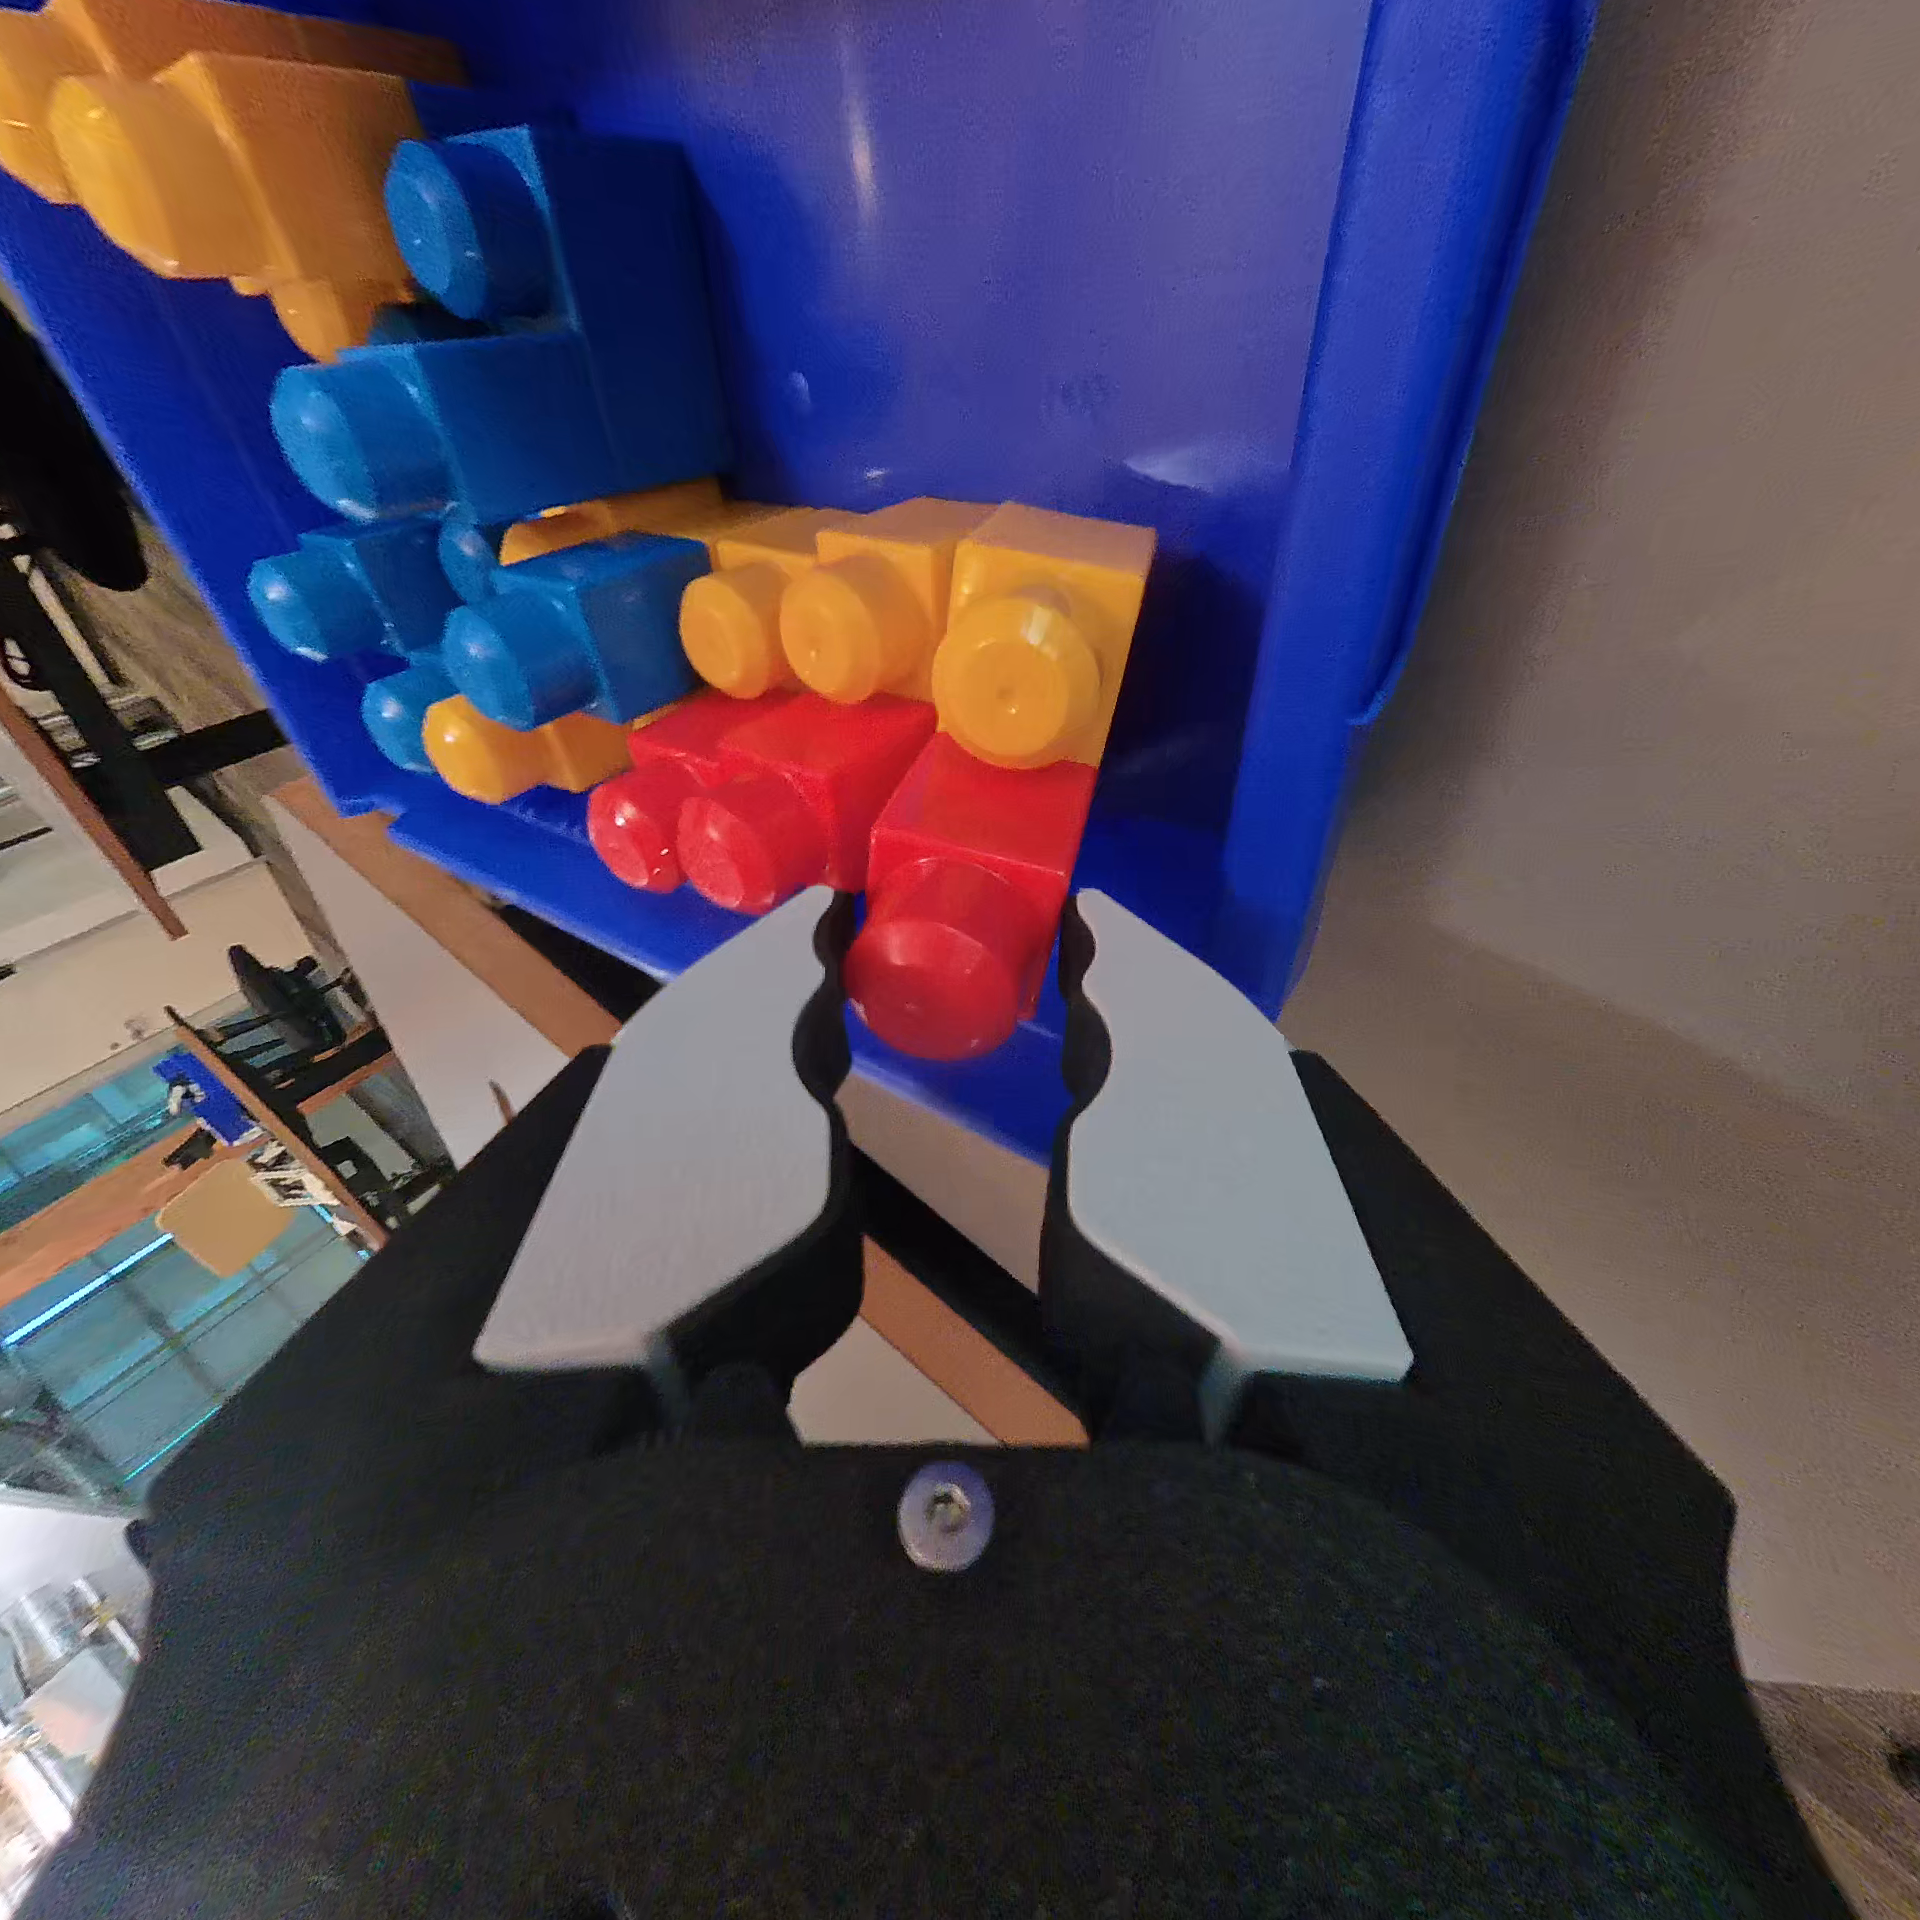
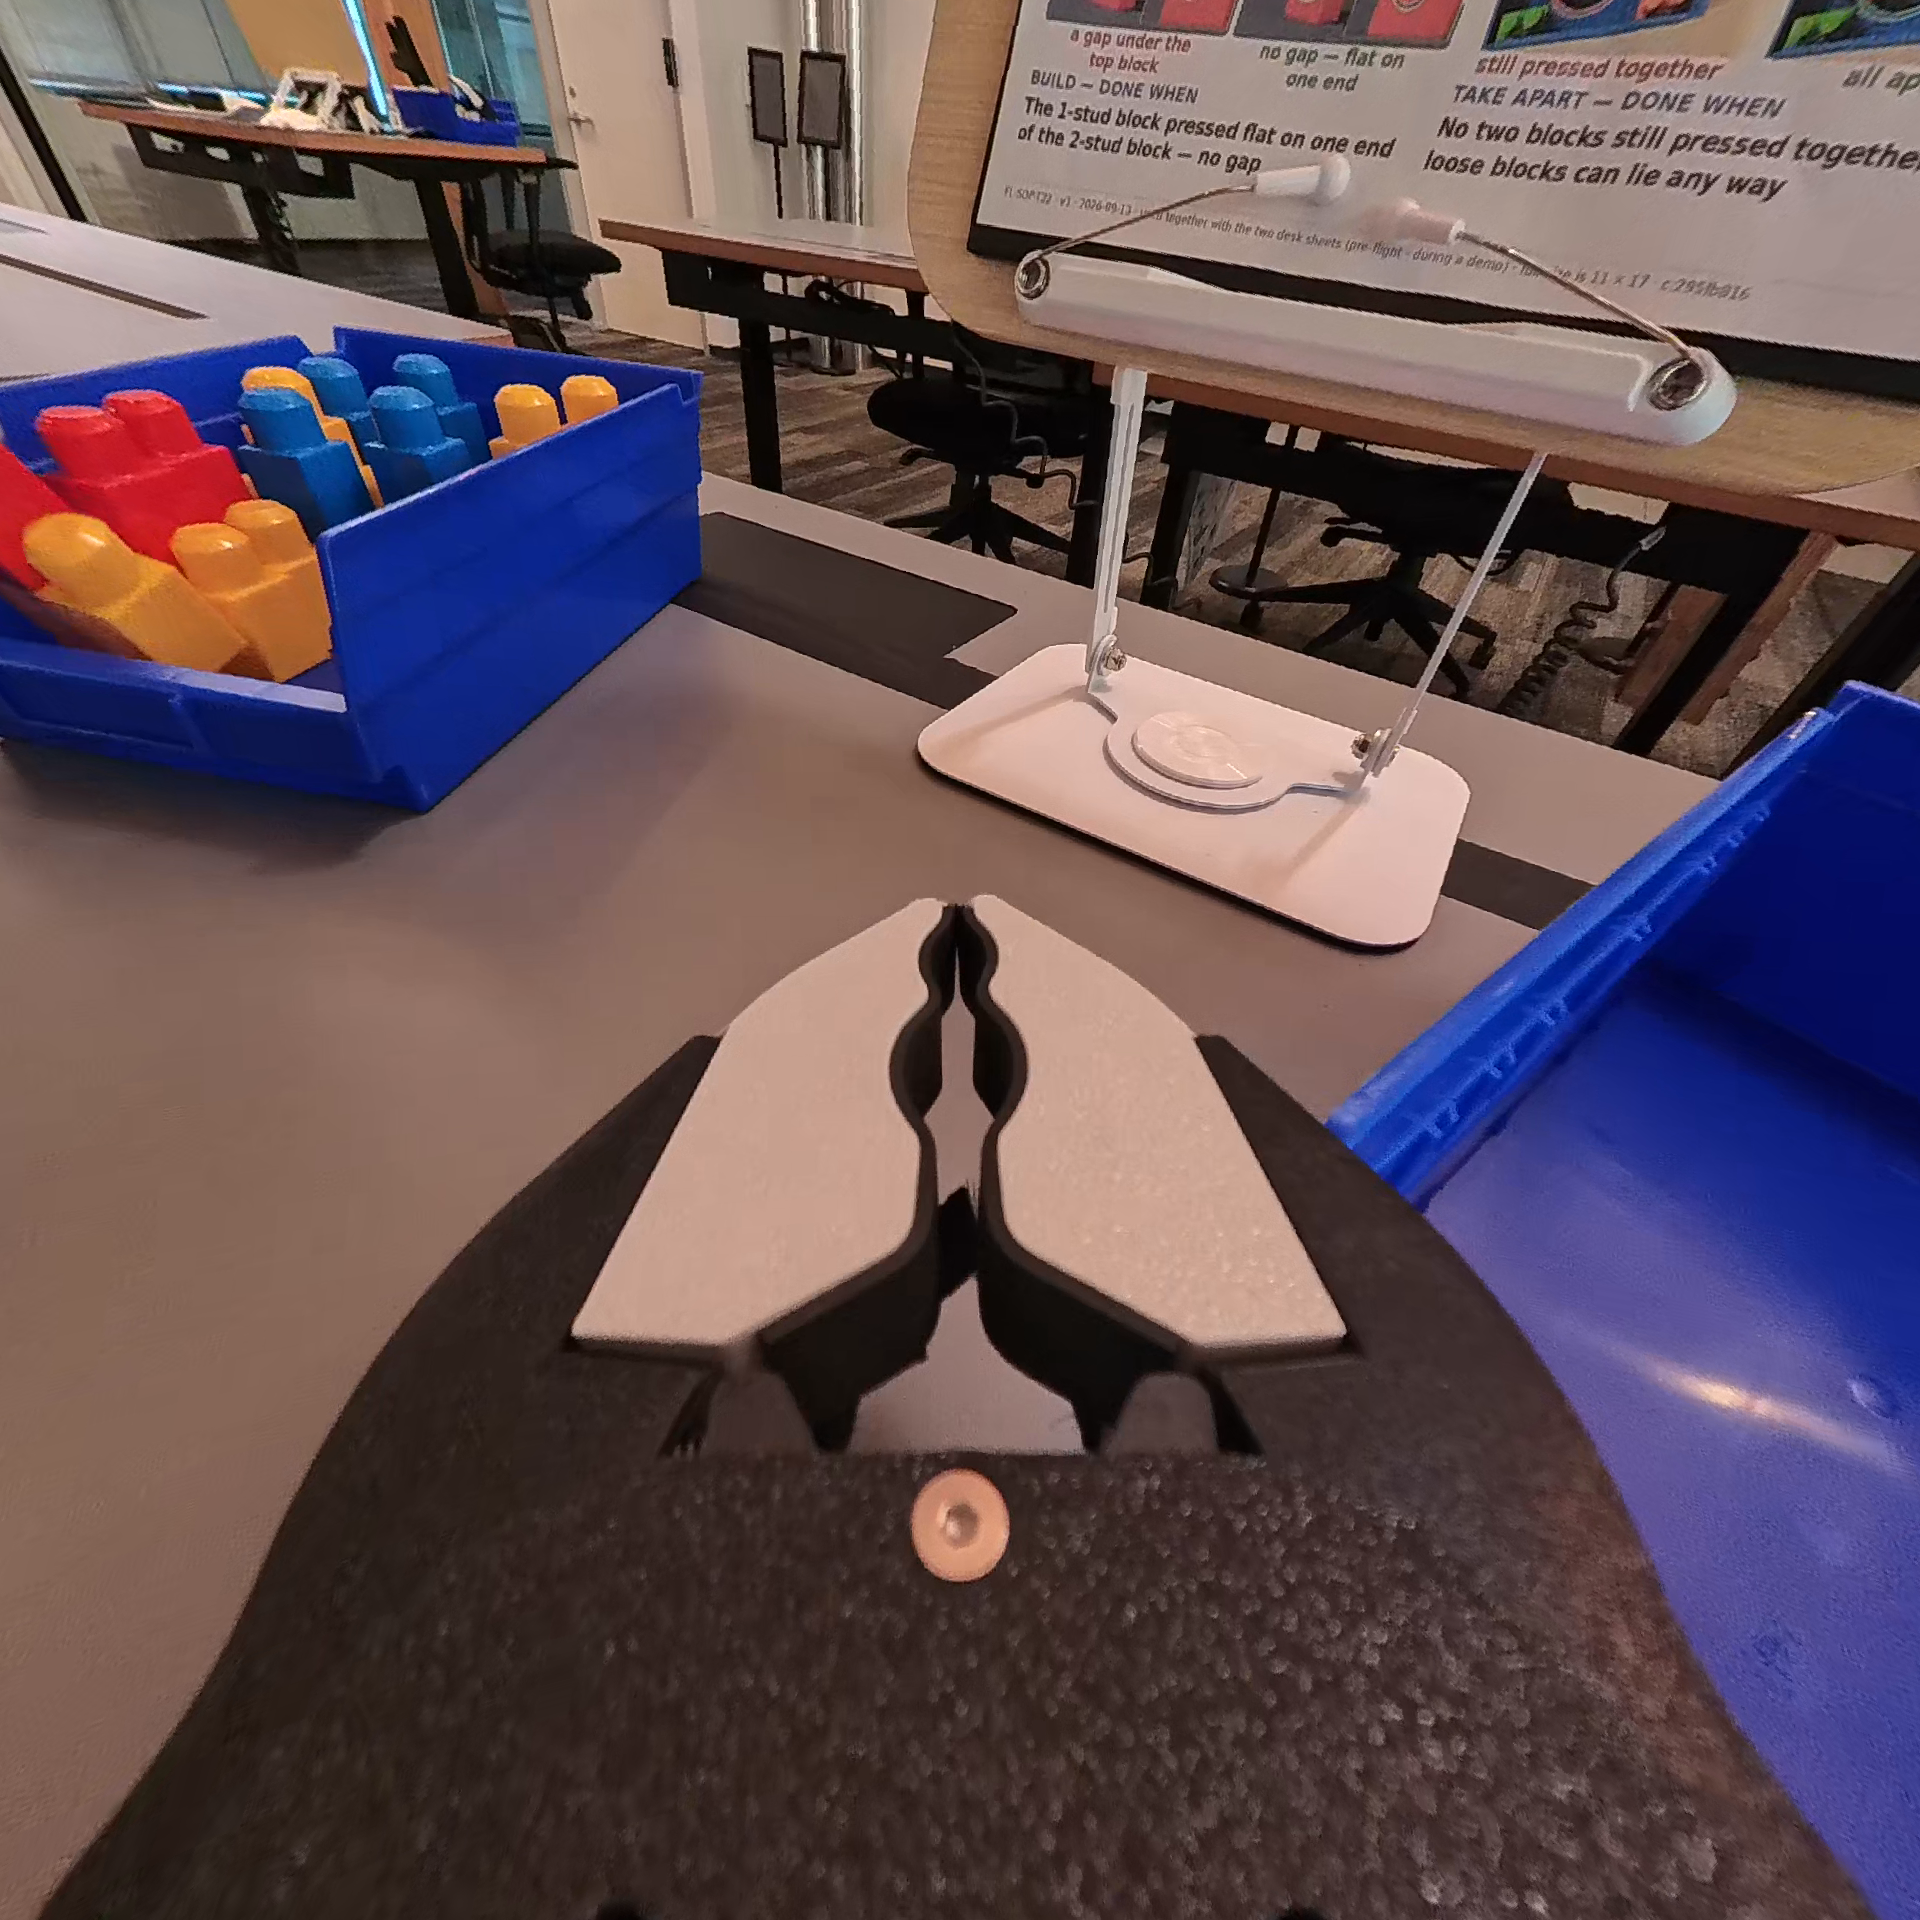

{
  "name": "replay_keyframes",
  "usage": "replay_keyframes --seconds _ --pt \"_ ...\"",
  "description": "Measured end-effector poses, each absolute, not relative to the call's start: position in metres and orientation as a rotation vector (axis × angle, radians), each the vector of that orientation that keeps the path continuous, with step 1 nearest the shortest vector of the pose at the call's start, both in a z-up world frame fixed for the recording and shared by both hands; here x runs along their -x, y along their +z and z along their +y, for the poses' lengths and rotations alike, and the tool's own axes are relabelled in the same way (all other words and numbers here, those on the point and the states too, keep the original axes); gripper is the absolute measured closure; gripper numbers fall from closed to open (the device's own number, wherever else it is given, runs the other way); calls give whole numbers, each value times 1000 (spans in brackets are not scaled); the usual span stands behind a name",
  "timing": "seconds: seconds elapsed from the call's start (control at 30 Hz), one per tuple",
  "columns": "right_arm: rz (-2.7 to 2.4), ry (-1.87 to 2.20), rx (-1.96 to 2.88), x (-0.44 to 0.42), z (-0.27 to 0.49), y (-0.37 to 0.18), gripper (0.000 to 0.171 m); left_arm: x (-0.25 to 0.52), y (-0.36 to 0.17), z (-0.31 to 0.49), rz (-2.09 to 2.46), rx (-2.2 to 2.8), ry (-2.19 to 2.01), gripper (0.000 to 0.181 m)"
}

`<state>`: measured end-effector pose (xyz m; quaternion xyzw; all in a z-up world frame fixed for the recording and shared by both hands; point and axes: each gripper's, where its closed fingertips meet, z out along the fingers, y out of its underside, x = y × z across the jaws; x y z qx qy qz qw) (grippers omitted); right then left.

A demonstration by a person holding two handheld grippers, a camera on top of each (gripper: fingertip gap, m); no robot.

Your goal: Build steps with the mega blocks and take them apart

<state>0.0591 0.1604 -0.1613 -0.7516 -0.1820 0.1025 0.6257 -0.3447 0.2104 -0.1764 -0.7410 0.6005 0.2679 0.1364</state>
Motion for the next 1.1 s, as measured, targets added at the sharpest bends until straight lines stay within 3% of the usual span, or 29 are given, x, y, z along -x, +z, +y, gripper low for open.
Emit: replay_keyframes --seconds 0.57,0.83,1.1 --pt "-416 231 1718 -59 159 -159 171 291 -93 173 1753 1855 898 145" --pt "-408 248 1704 -59 158 -153 171 187 -113 126 1944 1782 522 145" --pt "-404 259 1696 -60 158 -149 171 96 -168 85 2185 1794 121 145"
